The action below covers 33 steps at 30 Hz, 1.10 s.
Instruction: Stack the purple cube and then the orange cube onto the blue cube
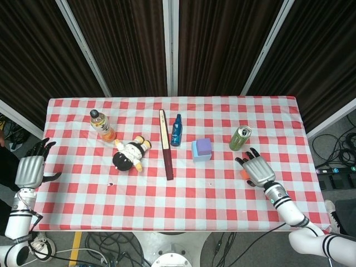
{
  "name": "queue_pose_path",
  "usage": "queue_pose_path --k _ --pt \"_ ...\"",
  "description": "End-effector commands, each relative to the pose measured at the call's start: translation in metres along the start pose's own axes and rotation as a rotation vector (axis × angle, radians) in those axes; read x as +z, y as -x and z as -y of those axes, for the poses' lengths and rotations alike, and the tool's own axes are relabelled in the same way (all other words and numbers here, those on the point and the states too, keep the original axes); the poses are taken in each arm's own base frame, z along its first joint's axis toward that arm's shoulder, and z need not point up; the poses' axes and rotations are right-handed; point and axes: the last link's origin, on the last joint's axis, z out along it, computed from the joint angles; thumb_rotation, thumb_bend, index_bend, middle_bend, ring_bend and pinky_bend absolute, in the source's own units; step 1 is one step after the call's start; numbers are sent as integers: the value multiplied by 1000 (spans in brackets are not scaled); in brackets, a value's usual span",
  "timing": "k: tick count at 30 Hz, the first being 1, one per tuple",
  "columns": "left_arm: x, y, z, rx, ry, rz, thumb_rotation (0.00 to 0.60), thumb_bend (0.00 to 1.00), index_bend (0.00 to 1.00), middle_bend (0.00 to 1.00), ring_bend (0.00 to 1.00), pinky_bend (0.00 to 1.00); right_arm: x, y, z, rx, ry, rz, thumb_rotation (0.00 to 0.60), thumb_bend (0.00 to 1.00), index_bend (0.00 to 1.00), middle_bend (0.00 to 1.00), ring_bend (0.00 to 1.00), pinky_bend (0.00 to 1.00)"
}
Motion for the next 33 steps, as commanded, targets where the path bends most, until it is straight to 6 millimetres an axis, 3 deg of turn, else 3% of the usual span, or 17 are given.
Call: queue_pose_path --k 1,25,33 --pt "0 0 0 -1 -1 1 600 86 206 180 127 233 1 0 -1 -1 3 1 600 94 211 416 154 90" --pt "1 0 1 -12 -2 -7 600 86 198 179 128 233 2 -1 -1 23 15 -19 600 149 252 517 207 117" --pt "1 -1 0 -19 3 -11 600 86 198 179 128 233 -9 -18 4 47 -6 -61 600 152 254 527 207 118"
